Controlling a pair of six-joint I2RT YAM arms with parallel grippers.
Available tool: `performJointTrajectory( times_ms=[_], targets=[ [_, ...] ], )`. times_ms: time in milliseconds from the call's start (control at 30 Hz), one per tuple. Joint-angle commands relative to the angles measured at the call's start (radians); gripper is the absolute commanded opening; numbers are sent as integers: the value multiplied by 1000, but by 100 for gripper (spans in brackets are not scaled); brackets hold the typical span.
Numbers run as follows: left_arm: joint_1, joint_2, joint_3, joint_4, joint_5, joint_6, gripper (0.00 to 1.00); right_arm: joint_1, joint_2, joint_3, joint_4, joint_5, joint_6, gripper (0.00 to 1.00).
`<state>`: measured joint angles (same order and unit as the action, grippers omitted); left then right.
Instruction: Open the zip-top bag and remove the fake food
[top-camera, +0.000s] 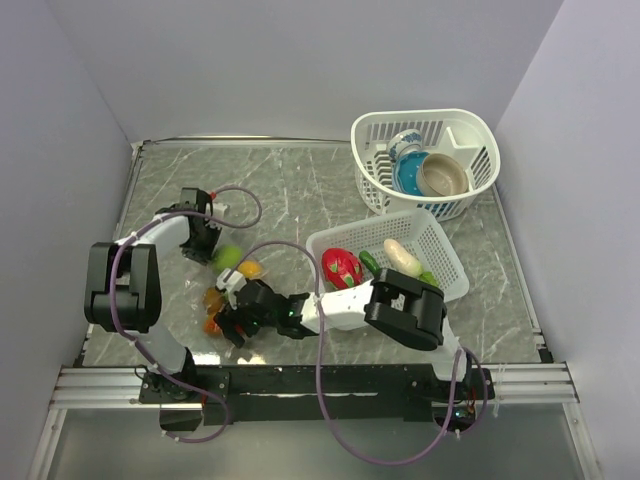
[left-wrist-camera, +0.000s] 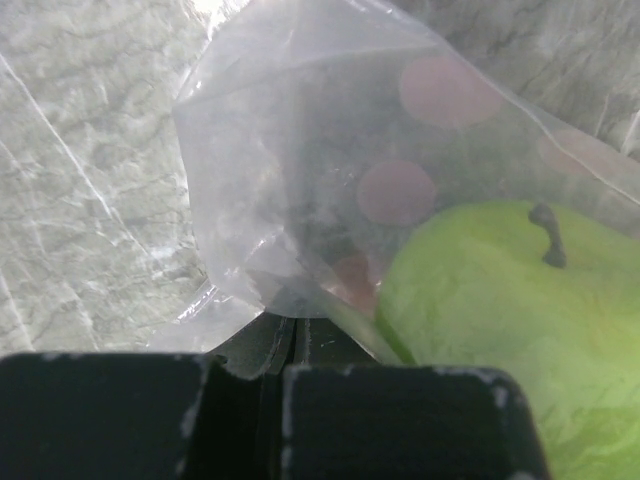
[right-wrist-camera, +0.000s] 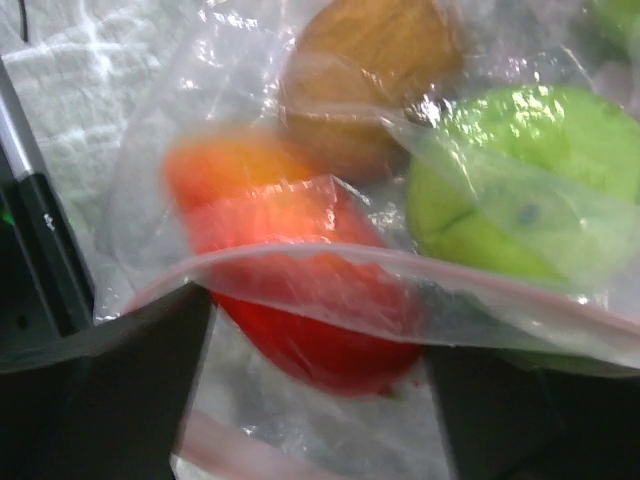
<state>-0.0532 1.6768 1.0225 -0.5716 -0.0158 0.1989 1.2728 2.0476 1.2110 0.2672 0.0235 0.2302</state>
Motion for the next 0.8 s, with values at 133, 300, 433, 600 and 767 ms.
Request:
performJointTrajectory(
  times_ms=[133, 300, 433, 600, 767],
  targets=[
    [-7, -55, -64, 7, -30, 3, 1, 8, -72, -31, -20, 151, -11, 29],
    [16, -61, -73, 32, -59, 17, 1, 8, -199, -140, -33, 216, 11, 24],
    [50, -46, -73, 56, -70, 40, 1, 10, -320, -226, -45, 254, 46, 24],
    [150, 7, -53, 70, -69, 63, 1, 10, -469, -310, -111, 303, 104, 23],
    [168, 17, -50, 70, -62, 66, 1, 8, -596, -375, -163, 342, 147, 21]
  ],
)
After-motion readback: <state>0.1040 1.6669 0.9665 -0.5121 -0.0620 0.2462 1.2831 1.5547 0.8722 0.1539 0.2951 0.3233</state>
